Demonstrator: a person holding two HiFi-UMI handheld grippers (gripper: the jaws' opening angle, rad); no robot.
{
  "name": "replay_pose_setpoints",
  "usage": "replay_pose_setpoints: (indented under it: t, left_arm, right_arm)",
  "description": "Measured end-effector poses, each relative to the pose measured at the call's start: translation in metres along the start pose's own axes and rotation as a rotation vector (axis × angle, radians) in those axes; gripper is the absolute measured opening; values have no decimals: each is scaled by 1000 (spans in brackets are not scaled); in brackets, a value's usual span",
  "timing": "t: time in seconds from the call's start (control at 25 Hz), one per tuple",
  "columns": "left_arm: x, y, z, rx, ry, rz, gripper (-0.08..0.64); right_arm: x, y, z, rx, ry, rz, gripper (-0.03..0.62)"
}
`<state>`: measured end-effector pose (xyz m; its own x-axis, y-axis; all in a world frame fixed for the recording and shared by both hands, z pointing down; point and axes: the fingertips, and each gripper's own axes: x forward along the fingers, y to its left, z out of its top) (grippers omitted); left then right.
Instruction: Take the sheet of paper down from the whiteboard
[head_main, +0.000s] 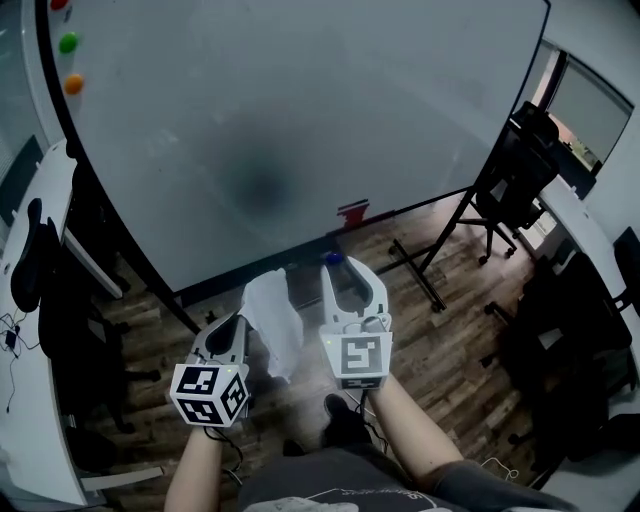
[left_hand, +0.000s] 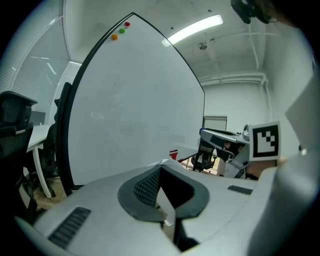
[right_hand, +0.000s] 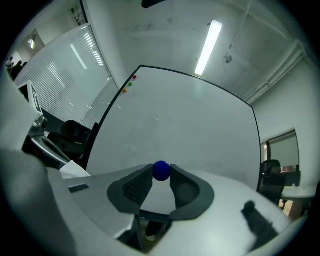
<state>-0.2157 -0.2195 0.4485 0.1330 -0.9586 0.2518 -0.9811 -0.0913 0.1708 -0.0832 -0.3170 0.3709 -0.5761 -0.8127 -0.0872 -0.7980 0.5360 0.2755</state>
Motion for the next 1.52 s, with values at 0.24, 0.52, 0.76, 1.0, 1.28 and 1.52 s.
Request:
replay_pose_setpoints:
  t: [0.24,0.52,0.76,1.0,1.28,1.52]
  left_arm:
    - [-17,-12,-12,22,8,-58,12]
    - [-27,-30,-19,13,1,-74,12]
    - [-28,-55,-18,25,-9,-67,12]
    - [-43,-95,-26,23,-6,-23,12]
    - [-65,-154,-37,30,-19,19,12]
    - [-88,-201,-45,30,-37,49,12]
  right_arm:
    - [-35,11,-6,1,42,-37,112]
    - [-61,6,-3,11,28,-49,112]
    - [-85,-9,-11,20,43,-36,112]
    - [-120,-32,-6,38,22,-16,112]
    - [-178,-52,-15,41,18,40,112]
    - [-227,-73,-20,46,22,65,112]
